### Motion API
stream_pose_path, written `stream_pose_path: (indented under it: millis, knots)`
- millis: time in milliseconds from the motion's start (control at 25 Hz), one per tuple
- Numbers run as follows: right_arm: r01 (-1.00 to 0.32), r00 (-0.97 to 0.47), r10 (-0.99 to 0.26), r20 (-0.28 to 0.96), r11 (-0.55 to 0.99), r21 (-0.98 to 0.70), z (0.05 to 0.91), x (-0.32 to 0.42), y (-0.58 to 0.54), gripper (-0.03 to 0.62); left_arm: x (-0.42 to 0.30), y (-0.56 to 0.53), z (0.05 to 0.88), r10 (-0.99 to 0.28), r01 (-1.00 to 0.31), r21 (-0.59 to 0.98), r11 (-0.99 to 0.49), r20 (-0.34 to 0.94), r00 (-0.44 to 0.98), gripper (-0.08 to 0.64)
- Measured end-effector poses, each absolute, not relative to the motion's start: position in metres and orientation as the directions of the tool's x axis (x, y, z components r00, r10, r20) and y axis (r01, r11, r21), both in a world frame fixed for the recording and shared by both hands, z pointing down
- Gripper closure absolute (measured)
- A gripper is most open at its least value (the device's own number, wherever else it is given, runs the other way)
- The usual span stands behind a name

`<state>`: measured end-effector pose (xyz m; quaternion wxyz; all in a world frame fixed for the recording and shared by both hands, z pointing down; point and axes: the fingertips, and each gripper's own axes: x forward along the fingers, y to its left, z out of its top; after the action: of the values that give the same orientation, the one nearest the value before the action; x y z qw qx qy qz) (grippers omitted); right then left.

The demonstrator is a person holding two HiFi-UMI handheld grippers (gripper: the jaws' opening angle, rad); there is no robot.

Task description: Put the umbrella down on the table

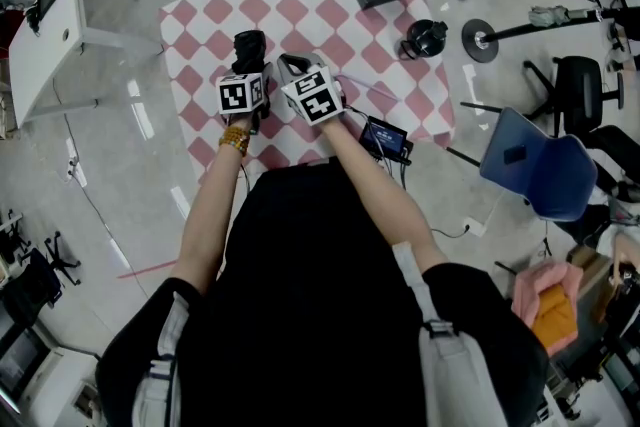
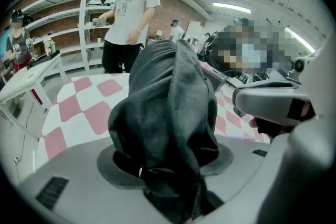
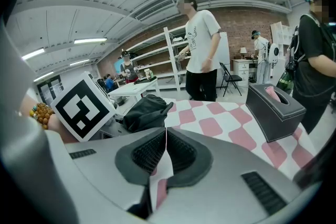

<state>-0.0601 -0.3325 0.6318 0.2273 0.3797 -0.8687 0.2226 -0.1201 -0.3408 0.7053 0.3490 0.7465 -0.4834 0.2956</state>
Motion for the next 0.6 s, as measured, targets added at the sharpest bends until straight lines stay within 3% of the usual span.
stream_pose_path:
  millis: [600]
  knots:
    - [-0.765,-0.604,-0.561,0.565,0.608,-0.214,0.6329,-0.0590,-0.3374,0.575,-0.1211,-0.3440,0.7088,-0.508,-0.929,0.235,-0.288,0.785,0.356,0.311]
